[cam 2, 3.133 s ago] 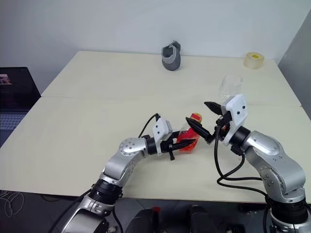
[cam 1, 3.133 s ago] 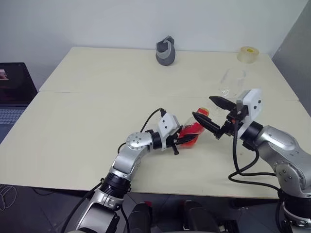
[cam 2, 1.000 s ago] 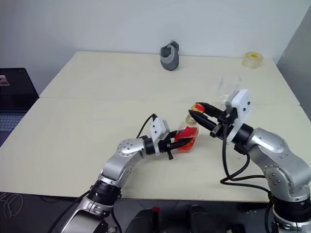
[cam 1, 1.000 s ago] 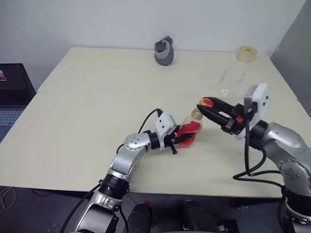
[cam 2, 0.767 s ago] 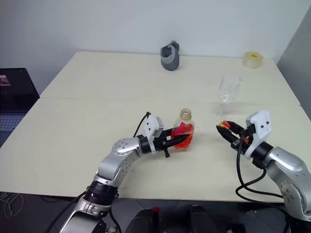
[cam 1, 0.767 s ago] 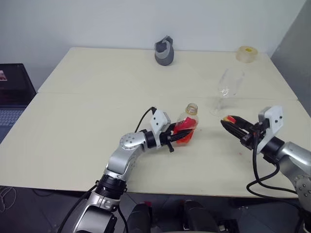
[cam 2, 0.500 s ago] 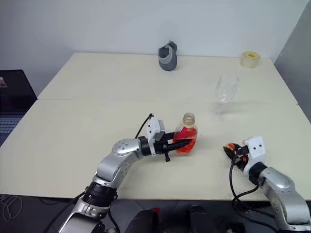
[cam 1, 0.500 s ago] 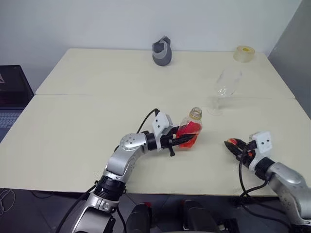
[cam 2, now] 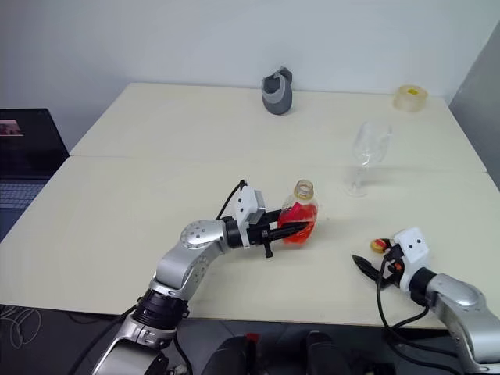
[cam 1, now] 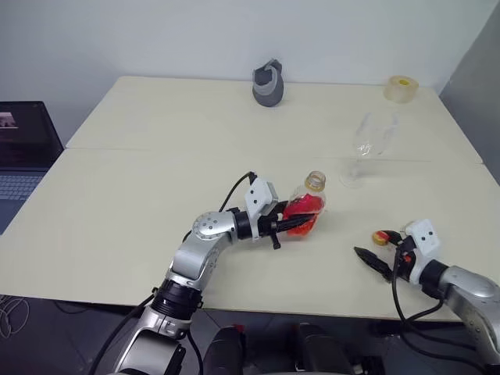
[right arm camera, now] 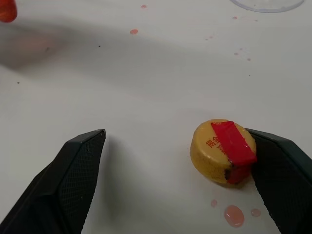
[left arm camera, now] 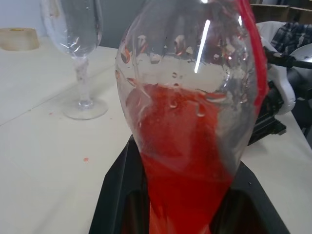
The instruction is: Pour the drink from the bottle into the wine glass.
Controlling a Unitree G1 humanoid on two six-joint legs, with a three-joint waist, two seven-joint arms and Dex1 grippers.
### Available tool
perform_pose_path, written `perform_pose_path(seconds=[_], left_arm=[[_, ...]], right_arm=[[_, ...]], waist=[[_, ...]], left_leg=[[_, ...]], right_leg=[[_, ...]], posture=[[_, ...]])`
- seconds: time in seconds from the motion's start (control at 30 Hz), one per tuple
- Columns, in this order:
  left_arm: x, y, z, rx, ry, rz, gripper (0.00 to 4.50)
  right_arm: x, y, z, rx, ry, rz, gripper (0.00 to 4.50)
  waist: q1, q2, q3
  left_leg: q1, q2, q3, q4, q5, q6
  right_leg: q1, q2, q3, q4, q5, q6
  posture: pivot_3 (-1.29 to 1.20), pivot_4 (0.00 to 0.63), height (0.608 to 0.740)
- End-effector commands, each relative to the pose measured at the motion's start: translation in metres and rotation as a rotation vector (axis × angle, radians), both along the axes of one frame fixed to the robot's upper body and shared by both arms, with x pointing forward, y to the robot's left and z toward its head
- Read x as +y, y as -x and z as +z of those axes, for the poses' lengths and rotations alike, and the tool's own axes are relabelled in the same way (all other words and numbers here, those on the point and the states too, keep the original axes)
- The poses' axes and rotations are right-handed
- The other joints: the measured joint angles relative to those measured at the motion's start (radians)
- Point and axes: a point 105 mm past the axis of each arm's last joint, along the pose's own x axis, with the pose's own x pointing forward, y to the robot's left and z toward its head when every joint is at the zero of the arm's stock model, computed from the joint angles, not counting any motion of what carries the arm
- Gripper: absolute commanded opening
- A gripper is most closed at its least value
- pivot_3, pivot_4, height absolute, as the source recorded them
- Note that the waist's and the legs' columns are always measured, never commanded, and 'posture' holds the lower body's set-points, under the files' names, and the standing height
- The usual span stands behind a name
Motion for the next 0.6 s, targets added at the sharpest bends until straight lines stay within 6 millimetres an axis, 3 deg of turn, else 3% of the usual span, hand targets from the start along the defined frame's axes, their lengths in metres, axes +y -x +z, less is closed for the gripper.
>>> perform_pose_path(seconds=[0.03,0.2,0.27,0.37,0.4,0.43,0.5,0.6], left_arm=[[0.002,-0.011,0.026,-0.093,0.073,0.073,1.00],[0.012,-0.027,0.030,-0.124,0.103,0.192,1.00],[0.024,-0.038,0.034,-0.146,0.124,0.288,1.00],[0.046,-0.055,0.037,-0.179,0.136,0.431,1.00],[0.057,-0.061,0.037,-0.187,0.136,0.491,1.00],[0.076,-0.071,0.035,-0.187,0.133,0.577,1.00],[0.103,-0.082,0.032,-0.184,0.131,0.686,1.00],[0.134,-0.095,0.032,-0.191,0.140,0.806,1.00]], right_arm=[[-0.031,0.018,-0.018,0.118,0.078,-0.038,4.50],[-0.057,0.011,0.001,0.063,0.133,-0.076,4.50],[-0.055,0.003,0.018,-0.004,0.124,-0.051,4.50],[-0.033,-0.008,0.048,-0.093,0.080,0.034,4.50],[-0.018,-0.011,0.058,-0.122,0.053,0.086,4.50],[0.016,-0.018,0.073,-0.180,0.009,0.188,4.50],[0.064,-0.023,0.094,-0.258,-0.044,0.331,4.50],[0.121,-0.027,0.110,-0.318,-0.134,0.476,4.50]], waist=[[0.009,-0.001,0.000],[0.013,0.000,0.000],[0.012,-0.001,0.000],[0.005,-0.001,0.000],[0.002,-0.001,0.000],[-0.004,-0.001,0.000],[-0.023,-0.001,0.001],[-0.030,-0.002,0.001]], left_leg=[[0.000,-0.001,0.000,0.000,0.000,0.000],[0.009,0.000,-0.004,0.000,0.000,0.000],[0.009,-0.002,-0.003,-0.001,0.000,0.000],[0.009,-0.002,-0.002,0.000,0.000,0.001],[0.009,-0.002,-0.003,0.000,0.000,0.001],[0.009,0.000,-0.002,-0.001,0.000,0.001],[0.012,0.003,-0.002,-0.002,0.000,0.000],[0.013,0.003,-0.003,-0.004,0.000,0.000]], right_leg=[[0.000,0.000,0.000,0.000,0.000,0.000],[0.016,0.000,-0.003,-0.012,0.001,0.004],[0.017,-0.001,-0.002,-0.015,0.002,0.006],[0.017,-0.002,0.000,-0.016,0.002,0.007],[0.016,-0.002,0.001,-0.015,0.002,0.007],[0.016,-0.002,0.001,-0.015,0.003,0.007],[0.015,-0.001,0.001,-0.014,0.003,0.006],[0.015,0.003,0.000,-0.014,0.003,0.005]], posture=[[0.00,0.150,0.740],[0.00,0.150,0.740],[0.00,0.150,0.740],[0.00,0.150,0.740],[0.00,0.150,0.740],[0.00,0.150,0.740],[0.00,0.150,0.740],[0.00,0.150,0.740]])
